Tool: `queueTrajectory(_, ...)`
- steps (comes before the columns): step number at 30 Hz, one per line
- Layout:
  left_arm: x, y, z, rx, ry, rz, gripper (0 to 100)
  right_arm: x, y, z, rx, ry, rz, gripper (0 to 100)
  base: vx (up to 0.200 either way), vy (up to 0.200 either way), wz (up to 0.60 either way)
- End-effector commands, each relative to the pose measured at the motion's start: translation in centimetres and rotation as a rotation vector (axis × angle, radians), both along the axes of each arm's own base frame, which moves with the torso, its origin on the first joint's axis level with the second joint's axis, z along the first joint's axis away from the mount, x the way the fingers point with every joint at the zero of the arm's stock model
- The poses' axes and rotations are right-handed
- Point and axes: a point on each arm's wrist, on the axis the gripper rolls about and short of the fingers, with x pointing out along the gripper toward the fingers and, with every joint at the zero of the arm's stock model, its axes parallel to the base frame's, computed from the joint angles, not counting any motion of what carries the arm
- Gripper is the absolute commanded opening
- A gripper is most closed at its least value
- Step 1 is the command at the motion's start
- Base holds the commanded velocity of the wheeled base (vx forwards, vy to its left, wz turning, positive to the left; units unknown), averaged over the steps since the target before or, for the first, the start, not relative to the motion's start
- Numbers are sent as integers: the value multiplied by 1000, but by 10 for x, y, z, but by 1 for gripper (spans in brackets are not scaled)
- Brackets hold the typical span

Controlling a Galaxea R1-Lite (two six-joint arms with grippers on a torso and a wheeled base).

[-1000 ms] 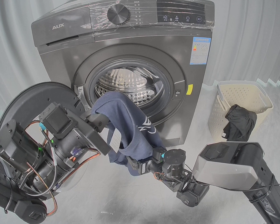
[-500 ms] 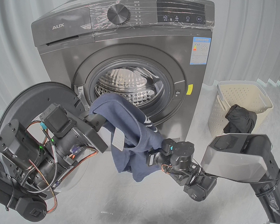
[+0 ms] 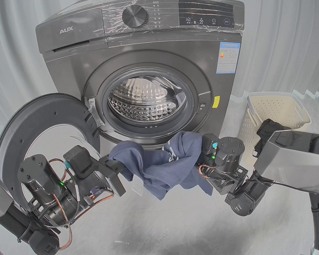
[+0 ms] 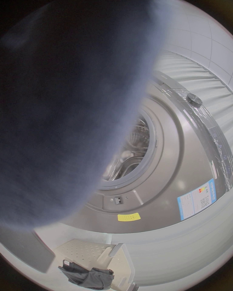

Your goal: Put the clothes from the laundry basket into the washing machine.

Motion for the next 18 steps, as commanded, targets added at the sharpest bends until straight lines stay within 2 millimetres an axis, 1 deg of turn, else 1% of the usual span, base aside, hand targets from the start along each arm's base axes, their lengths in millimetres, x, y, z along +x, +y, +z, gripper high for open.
queueTrajectory(1,0,0,-25,78,70,0,0,-4,0,19,29,-37,6,0,0,0,0)
queueTrajectory(3,0,0,-28,91,75,1,0,-4,0,19,29,-37,6,0,0,0,0)
queueTrajectory(4,0,0,-35,123,88,0,0,-4,0,19,32,-37,3,0,0,0,0)
queueTrajectory(6,0,1,-39,137,100,0,0,-5,0,18,32,-34,3,0,0,0,0)
queueTrajectory(10,0,1,-42,143,110,-5,0,-6,1,18,31,-33,6,0,0,0,0)
queueTrajectory(11,1,2,-42,144,109,-1,100,-6,1,18,31,-33,6,0,0,0,0)
queueTrajectory(18,2,5,-42,139,111,-6,100,-2,-3,18,29,-30,-7,0,0,0,0)
